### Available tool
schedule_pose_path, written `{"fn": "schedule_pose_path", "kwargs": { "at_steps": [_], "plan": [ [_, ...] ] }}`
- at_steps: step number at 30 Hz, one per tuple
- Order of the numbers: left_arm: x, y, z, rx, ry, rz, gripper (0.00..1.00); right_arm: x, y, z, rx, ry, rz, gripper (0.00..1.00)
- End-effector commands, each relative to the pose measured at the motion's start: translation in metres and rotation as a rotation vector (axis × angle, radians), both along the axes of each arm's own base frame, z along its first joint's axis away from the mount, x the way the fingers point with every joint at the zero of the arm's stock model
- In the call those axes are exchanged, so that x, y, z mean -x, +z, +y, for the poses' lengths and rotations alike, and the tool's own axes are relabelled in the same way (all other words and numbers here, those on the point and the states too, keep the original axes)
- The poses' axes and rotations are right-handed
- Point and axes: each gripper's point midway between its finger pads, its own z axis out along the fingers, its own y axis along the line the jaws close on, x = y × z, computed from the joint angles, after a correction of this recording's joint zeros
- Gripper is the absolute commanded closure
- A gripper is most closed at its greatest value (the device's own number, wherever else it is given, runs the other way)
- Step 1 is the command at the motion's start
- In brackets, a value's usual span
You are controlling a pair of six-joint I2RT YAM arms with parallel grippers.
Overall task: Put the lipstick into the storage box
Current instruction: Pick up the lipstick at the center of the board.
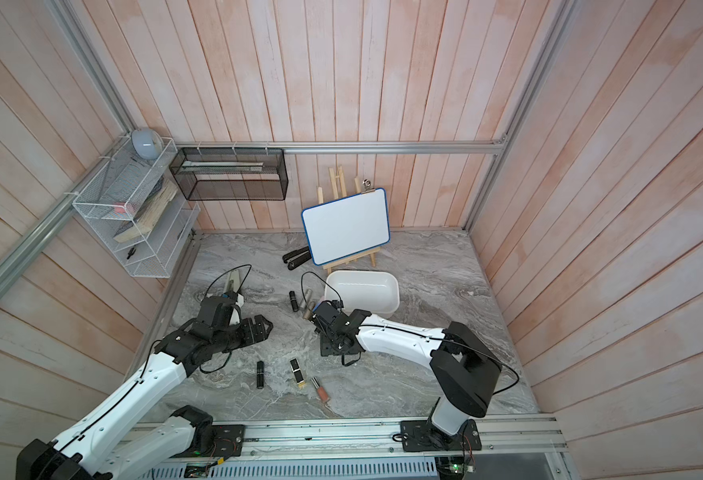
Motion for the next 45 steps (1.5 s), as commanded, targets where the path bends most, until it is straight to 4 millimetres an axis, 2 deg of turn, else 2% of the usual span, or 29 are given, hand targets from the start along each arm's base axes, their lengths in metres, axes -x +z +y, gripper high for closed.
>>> {"fn": "schedule_pose_path", "kwargs": {
  "at_steps": [1, 17, 32, 39, 45],
  "plan": [
    [-0.005, 0.007, -0.005, 0.014, -0.023, -0.04, 0.04, -0.012, -0.006, -0.013, 0.025, -0.061, -0.02, 0.4],
    [-0.01, 0.006, -0.011, 0.022, -0.048, -0.047, 0.04, -0.04, -0.015, -0.022, 0.031, -0.098, -0.021, 0.4],
    [-0.01, 0.008, -0.016, 0.036, -0.077, -0.062, 0.04, -0.052, -0.027, -0.011, 0.057, -0.074, -0.017, 0.42],
    [-0.011, 0.011, -0.016, 0.037, -0.086, -0.076, 0.03, -0.052, -0.04, -0.015, 0.105, -0.074, 0.0, 0.46],
    [-0.011, 0.014, -0.017, 0.042, -0.091, -0.089, 0.03, -0.052, -0.047, -0.02, 0.14, -0.071, 0.007, 0.54]
  ]
}}
